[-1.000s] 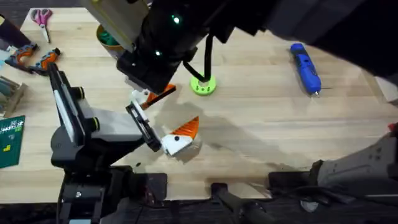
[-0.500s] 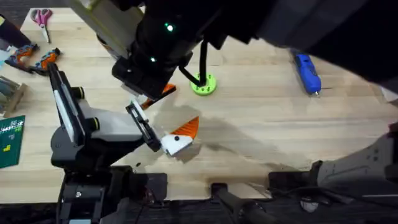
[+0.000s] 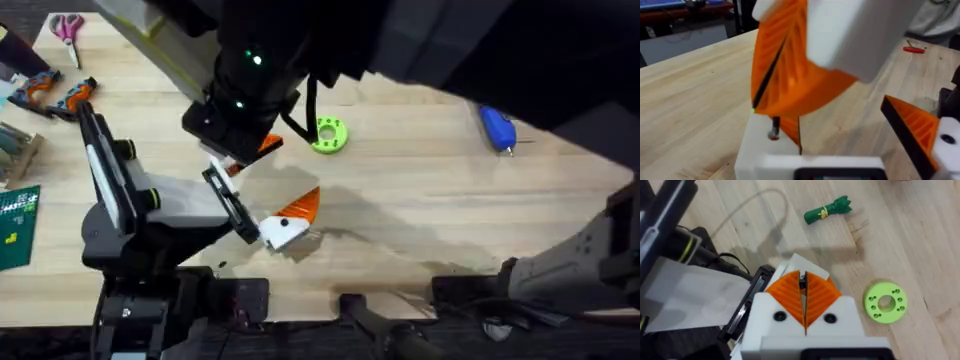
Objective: Pick up the gripper from the table and insert it into the empty holder that is missing its gripper. Then pick up a screw, insert it into the mounting hole, and use the screwdriver to tighten it. Finally, clean up the table by picking up the vegetable and placing it into the bucket.
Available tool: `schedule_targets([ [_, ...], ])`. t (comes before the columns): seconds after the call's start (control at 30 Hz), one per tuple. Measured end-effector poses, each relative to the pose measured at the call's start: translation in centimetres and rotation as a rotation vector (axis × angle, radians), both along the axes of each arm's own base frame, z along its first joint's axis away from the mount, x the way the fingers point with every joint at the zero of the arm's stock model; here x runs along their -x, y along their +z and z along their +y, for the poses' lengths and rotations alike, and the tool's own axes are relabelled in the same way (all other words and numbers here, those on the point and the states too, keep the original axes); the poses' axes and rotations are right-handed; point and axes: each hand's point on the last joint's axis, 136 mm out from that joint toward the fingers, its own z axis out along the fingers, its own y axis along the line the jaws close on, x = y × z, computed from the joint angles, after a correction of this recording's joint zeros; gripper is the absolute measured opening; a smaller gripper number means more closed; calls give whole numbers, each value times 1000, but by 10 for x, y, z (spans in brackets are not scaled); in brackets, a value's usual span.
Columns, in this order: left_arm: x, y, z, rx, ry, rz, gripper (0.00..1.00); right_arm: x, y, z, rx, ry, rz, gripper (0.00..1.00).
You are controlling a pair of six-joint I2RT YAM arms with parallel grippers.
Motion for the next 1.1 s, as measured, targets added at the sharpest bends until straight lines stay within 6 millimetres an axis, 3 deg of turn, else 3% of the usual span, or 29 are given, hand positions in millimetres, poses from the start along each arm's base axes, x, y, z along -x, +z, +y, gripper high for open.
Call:
schedule_targets([
  [1.1, 0, 0, 0, 0, 0, 0, 986, -3, 0, -2, 10, -11, -16, 6],
])
